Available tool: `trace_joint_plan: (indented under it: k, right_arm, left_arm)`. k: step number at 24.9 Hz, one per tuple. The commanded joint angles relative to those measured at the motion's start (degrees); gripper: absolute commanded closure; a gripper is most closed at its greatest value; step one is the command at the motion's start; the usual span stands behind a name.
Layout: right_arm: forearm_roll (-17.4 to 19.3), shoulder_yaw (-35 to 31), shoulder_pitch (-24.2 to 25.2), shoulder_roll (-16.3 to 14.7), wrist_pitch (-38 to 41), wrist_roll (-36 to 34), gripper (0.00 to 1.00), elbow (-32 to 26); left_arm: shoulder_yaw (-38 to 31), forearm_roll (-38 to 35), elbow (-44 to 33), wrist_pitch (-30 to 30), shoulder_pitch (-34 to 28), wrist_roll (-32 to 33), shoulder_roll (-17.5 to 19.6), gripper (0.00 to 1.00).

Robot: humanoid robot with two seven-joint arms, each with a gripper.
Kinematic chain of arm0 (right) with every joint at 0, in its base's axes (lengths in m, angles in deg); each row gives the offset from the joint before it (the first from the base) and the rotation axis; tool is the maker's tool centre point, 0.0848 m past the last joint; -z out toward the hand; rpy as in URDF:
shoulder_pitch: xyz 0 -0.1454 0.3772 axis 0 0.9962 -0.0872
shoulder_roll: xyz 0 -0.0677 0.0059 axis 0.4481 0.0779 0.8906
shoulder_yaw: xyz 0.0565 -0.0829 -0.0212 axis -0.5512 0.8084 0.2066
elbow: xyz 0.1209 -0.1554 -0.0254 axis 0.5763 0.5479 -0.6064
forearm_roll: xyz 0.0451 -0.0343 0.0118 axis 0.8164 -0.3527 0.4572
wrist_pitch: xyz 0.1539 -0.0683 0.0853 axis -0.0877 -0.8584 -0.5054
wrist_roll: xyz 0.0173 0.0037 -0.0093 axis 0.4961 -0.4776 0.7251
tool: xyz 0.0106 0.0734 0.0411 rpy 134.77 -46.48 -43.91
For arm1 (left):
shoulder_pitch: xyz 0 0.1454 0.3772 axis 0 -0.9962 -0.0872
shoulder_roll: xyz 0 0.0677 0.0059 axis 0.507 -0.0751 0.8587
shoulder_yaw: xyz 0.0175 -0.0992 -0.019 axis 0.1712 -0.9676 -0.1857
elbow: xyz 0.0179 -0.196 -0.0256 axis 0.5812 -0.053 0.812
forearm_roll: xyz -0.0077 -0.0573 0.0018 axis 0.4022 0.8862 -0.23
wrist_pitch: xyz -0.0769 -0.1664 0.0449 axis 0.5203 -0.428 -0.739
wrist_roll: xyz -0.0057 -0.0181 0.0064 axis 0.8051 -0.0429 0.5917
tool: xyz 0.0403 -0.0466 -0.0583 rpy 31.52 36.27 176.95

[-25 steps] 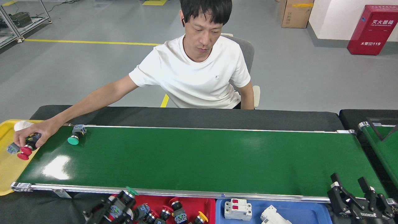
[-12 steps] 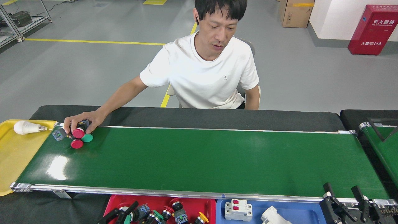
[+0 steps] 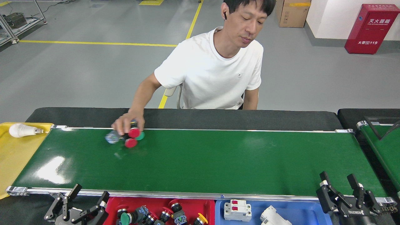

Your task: Pick switch part from conveyor to tray

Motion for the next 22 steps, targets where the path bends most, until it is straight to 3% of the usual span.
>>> trace_joint_plan:
  k: [1,5,8,11,18,22]
  right_arm:
    - [0.0,1.0,-0.2,-0.6,-0.2,0.5,0.08,-0.5]
    - [0.4,1.8,0.0,-4.2,-1.3,0.5,0.06,-0.7]
    - [0.6,2.2,-0.1,-4.9,-6.3,0.0,0.03,-0.7]
    - [1.2,2.2,0.1,-6.4,-6.7,-0.1,0.02,-0.4]
    - [14.3,4.2,8.4,-13.4,-5.4,-9.2,0.02,0.5]
    - [14.4,4.2,9.8,-14.1,-5.2,-9.7,0.02,1.3]
  left_arm:
    - [-0.3,0.4,-0.5,-4.3,0.4,0.9,0.1,0.00]
    - [-0.4,0.7,-0.9,-4.6,0.1,1.1,0.0,0.00]
    - [0.1,0.2,-2.0,-5.4,-0.2,1.3,-1.3,0.00]
    - [2.0,-0.1,-4.5,-9.9,-1.3,1.3,-1.4,0.00]
    - [11.7,-1.7,-7.6,-19.3,-3.0,0.8,-0.2,0.00]
    - [13.6,-3.3,-8.8,-20.9,-4.6,0.6,0.1,0.00]
